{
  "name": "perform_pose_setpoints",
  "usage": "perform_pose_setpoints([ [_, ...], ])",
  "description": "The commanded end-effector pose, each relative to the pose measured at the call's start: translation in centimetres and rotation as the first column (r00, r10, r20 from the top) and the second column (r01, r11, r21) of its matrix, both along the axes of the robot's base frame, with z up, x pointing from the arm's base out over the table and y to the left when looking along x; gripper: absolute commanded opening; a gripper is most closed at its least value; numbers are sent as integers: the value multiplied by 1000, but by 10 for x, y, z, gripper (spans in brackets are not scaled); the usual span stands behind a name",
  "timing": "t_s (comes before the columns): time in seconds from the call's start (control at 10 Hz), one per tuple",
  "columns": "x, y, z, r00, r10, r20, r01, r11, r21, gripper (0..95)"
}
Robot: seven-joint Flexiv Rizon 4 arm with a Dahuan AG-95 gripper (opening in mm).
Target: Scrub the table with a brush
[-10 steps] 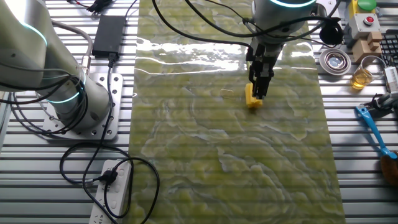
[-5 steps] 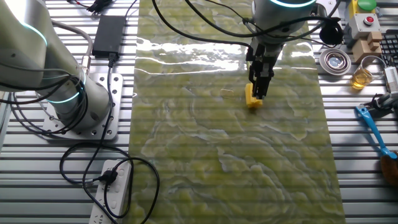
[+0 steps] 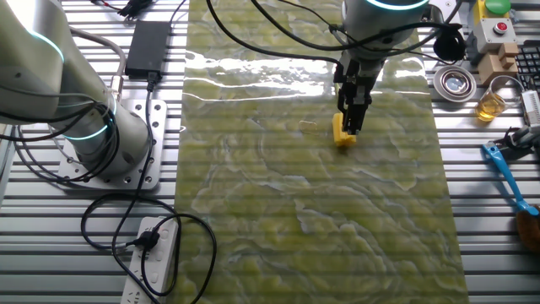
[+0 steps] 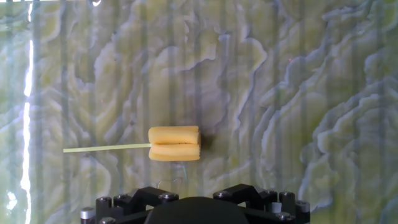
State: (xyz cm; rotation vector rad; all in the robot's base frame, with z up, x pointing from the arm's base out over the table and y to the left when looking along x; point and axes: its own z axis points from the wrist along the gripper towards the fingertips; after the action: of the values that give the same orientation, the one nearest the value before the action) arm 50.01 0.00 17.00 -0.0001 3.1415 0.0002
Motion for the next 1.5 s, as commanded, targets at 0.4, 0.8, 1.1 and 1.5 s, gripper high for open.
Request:
perform_pose_setpoints([
  [0.4, 0, 0, 0, 998, -27, -51, 28, 1000, 10, 0],
  [0.8, 0, 0, 0, 998, -24, -57, 24, 1000, 8, 0],
  [1.1, 0, 0, 0, 992, 68, -106, -66, 998, 19, 0],
  [1.5, 0, 0, 0, 966, 224, -128, -221, 975, 38, 0],
])
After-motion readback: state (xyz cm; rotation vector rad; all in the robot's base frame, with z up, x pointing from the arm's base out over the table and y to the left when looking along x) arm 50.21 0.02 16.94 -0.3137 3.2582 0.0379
